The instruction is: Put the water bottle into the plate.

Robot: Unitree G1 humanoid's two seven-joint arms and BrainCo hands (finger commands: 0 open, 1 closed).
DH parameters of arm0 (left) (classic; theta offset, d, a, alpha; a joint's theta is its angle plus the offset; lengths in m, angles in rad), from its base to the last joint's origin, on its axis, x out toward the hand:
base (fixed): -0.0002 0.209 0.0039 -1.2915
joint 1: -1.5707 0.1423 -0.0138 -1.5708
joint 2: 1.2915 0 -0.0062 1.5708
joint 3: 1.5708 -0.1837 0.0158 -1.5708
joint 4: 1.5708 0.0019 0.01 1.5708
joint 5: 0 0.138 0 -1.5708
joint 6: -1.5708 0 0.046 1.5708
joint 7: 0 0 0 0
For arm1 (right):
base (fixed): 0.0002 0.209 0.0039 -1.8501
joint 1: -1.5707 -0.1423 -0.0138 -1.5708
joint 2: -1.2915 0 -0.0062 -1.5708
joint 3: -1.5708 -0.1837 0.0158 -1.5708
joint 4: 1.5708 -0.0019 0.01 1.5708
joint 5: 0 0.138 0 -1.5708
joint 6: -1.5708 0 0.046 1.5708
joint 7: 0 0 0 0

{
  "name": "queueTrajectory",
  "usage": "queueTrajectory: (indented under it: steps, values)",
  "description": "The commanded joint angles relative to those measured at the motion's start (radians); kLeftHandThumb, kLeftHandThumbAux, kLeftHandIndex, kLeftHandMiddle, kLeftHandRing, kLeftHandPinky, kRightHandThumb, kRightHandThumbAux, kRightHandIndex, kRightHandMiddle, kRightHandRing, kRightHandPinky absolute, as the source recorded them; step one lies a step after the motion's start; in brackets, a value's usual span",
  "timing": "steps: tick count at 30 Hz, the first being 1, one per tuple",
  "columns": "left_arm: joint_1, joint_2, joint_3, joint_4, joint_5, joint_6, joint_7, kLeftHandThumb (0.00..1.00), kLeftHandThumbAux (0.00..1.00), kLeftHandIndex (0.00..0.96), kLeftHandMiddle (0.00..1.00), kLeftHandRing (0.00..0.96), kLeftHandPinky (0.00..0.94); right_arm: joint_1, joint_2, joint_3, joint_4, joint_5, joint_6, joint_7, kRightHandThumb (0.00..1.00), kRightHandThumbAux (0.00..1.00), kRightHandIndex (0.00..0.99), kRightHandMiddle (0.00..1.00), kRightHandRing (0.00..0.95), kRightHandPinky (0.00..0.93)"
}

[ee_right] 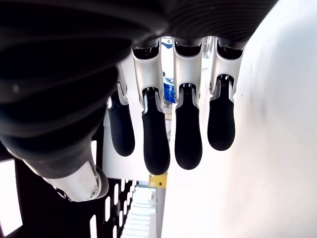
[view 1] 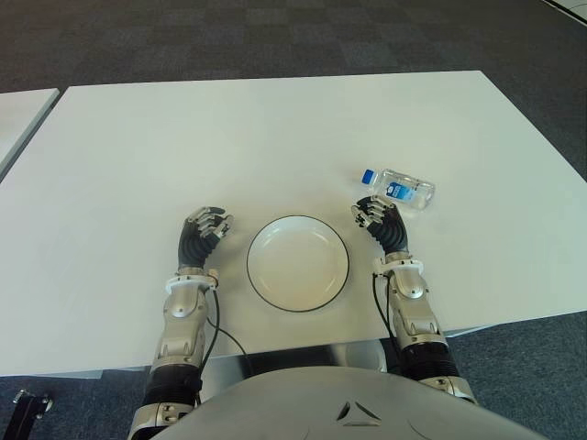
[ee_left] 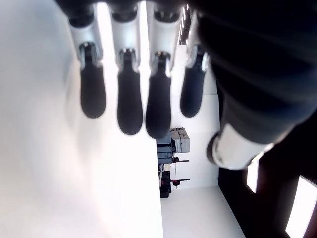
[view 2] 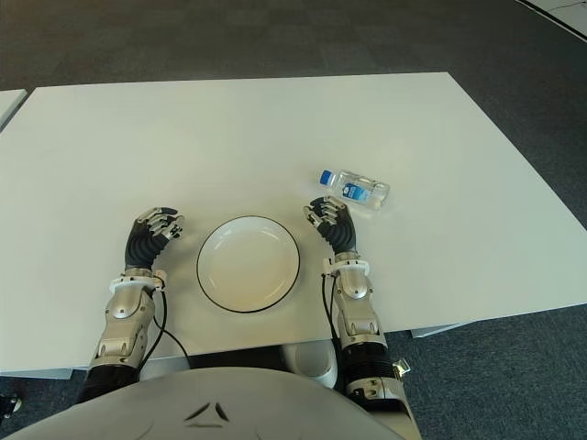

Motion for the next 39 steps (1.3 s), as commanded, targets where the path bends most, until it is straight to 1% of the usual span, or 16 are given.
queueTrajectory:
  steps: [1, 10, 13, 16, 18, 20, 21, 23, 28, 29, 31, 33, 34, 35, 37, 39]
  values:
    - [0.009, -0.007, -0.006, 0.01, 0.0, 0.015, -0.005, 0.705, 0.713, 0.432, 0.573, 0.554, 0.537, 0.0, -0.004, 0.001, 0.006, 0.001, 0.015, -0.001, 0.707, 0.726, 0.434, 0.58, 0.578, 0.585]
    - [0.011, -0.01, -0.009, 0.011, 0.0, 0.009, -0.008, 0.705, 0.712, 0.432, 0.574, 0.559, 0.541, 0.006, -0.009, -0.002, -0.008, 0.023, 0.0, 0.025, 0.708, 0.725, 0.435, 0.593, 0.578, 0.544]
    - [0.011, -0.01, -0.008, 0.011, -0.003, 0.011, -0.011, 0.705, 0.712, 0.432, 0.572, 0.555, 0.533, 0.01, -0.015, -0.002, -0.019, 0.025, -0.026, 0.032, 0.709, 0.724, 0.436, 0.6, 0.583, 0.57]
    - [0.011, -0.011, -0.008, 0.011, -0.004, 0.012, -0.011, 0.705, 0.712, 0.433, 0.57, 0.552, 0.527, 0.012, -0.019, -0.002, -0.026, 0.02, -0.054, 0.03, 0.71, 0.724, 0.436, 0.603, 0.586, 0.572]
    - [0.01, -0.012, -0.008, 0.011, -0.004, 0.012, -0.011, 0.705, 0.712, 0.433, 0.569, 0.551, 0.525, 0.013, -0.022, -0.002, -0.028, 0.009, -0.089, 0.021, 0.71, 0.724, 0.436, 0.601, 0.586, 0.584]
    - [0.01, -0.012, -0.008, 0.011, -0.006, 0.012, -0.013, 0.705, 0.712, 0.433, 0.569, 0.551, 0.526, 0.02, -0.027, 0.001, -0.051, -0.021, -0.132, -0.003, 0.71, 0.725, 0.436, 0.596, 0.585, 0.589]
    - [0.009, -0.011, -0.008, 0.012, -0.005, 0.011, -0.013, 0.705, 0.712, 0.433, 0.569, 0.551, 0.527, 0.034, -0.03, 0.007, -0.101, -0.054, -0.136, -0.021, 0.71, 0.725, 0.435, 0.593, 0.585, 0.589]
    - [0.008, -0.01, -0.008, 0.015, -0.004, 0.009, -0.013, 0.704, 0.712, 0.433, 0.569, 0.554, 0.535, 0.05, -0.032, 0.013, -0.158, -0.092, -0.134, -0.042, 0.709, 0.726, 0.435, 0.588, 0.58, 0.563]
    - [0.008, -0.008, -0.01, 0.016, 0.005, 0.005, -0.008, 0.704, 0.713, 0.432, 0.57, 0.559, 0.544, 0.055, -0.071, 0.025, -0.176, -0.248, -0.178, -0.132, 0.706, 0.727, 0.431, 0.564, 0.559, 0.519]
    - [0.007, -0.008, -0.011, 0.016, 0.006, 0.005, -0.008, 0.704, 0.713, 0.432, 0.571, 0.56, 0.546, 0.056, -0.085, 0.028, -0.189, -0.291, -0.183, -0.152, 0.705, 0.728, 0.429, 0.553, 0.547, 0.496]
    - [0.007, -0.009, -0.011, 0.016, 0.005, 0.005, -0.008, 0.704, 0.713, 0.432, 0.573, 0.562, 0.548, 0.054, -0.11, 0.033, -0.211, -0.363, -0.181, -0.183, 0.703, 0.728, 0.423, 0.526, 0.513, 0.454]
    - [0.007, -0.009, -0.01, 0.016, 0.002, 0.005, -0.01, 0.705, 0.713, 0.432, 0.574, 0.562, 0.543, 0.05, -0.126, 0.035, -0.227, -0.408, -0.165, -0.199, 0.697, 0.729, 0.415, 0.454, 0.435, 0.386]
    - [0.007, -0.009, -0.01, 0.016, 0.001, 0.005, -0.011, 0.705, 0.713, 0.432, 0.574, 0.561, 0.541, 0.049, -0.131, 0.036, -0.232, -0.421, -0.158, -0.204, 0.694, 0.729, 0.412, 0.415, 0.395, 0.354]
    - [0.006, -0.009, -0.01, 0.016, 0.0, 0.005, -0.011, 0.705, 0.713, 0.432, 0.574, 0.561, 0.54, 0.034, -0.144, 0.031, -0.237, -0.436, -0.139, -0.201, 0.693, 0.729, 0.411, 0.401, 0.38, 0.342]
    - [0.006, -0.009, -0.011, 0.016, 0.0, 0.006, -0.012, 0.705, 0.713, 0.432, 0.574, 0.559, 0.538, 0.016, -0.161, 0.027, -0.243, -0.452, -0.116, -0.198, 0.687, 0.729, 0.405, 0.307, 0.291, 0.268]
    - [0.005, -0.009, -0.011, 0.017, -0.001, 0.007, -0.012, 0.705, 0.713, 0.432, 0.573, 0.558, 0.537, -0.007, -0.176, 0.023, -0.239, -0.467, -0.098, -0.202, 0.684, 0.728, 0.403, 0.262, 0.249, 0.234]
